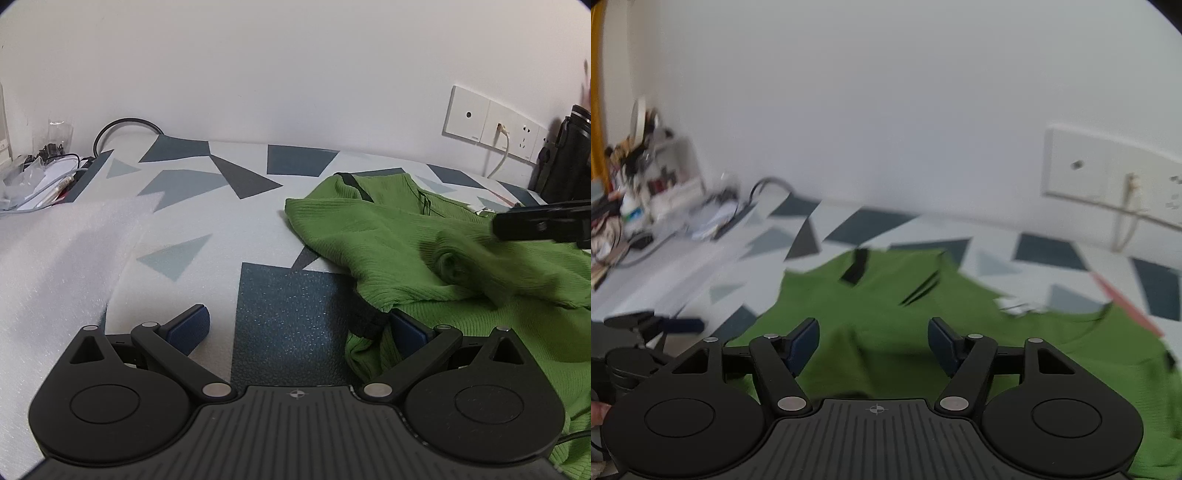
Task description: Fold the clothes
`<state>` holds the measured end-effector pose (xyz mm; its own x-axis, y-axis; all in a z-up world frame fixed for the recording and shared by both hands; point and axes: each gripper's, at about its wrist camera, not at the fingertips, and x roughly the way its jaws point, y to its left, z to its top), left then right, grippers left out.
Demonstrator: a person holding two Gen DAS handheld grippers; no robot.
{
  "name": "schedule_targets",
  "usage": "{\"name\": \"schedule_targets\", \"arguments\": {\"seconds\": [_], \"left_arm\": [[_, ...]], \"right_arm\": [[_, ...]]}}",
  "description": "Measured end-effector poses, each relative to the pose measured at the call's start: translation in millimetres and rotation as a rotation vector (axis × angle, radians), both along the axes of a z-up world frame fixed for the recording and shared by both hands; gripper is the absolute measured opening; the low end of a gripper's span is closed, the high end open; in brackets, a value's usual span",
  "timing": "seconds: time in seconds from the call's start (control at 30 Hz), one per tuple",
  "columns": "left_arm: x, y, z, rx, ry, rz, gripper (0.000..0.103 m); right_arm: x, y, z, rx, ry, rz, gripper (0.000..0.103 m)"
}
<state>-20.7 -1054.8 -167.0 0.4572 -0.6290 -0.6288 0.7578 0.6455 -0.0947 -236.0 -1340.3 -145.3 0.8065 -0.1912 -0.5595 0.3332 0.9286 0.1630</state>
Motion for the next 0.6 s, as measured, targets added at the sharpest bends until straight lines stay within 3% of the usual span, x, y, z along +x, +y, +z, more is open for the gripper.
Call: {"name": "schedule_targets", "arguments": {"seconds": [0.13,0.3,0.47,0.6], "left_arm": [[-1.4,-0.9,0.0,0.005,-0.005,0.001,0.103],[-3.7,5.8,6.1,-0.042,-0.019,-0.014,0.103],[-17.7,15.0,25.7,-0.056,-0.115,-0.024,0.103],[-28.4,19.3,56.9,-0.163,-0.118,-0.079,0.103]], "right_arm": [[-53.1,-36.1,21.9,0.014,-0.074,-0.109,0.068],[-135.7,-88.4,21.1,0.038,-0.089,-0.321,0.072],[-187.5,-114.0,1.5,0.025,-0.005,-0.372,0.072],[-213.2,-129.5,-15.6,0.030,0.042,-0.377,0.071]]}}
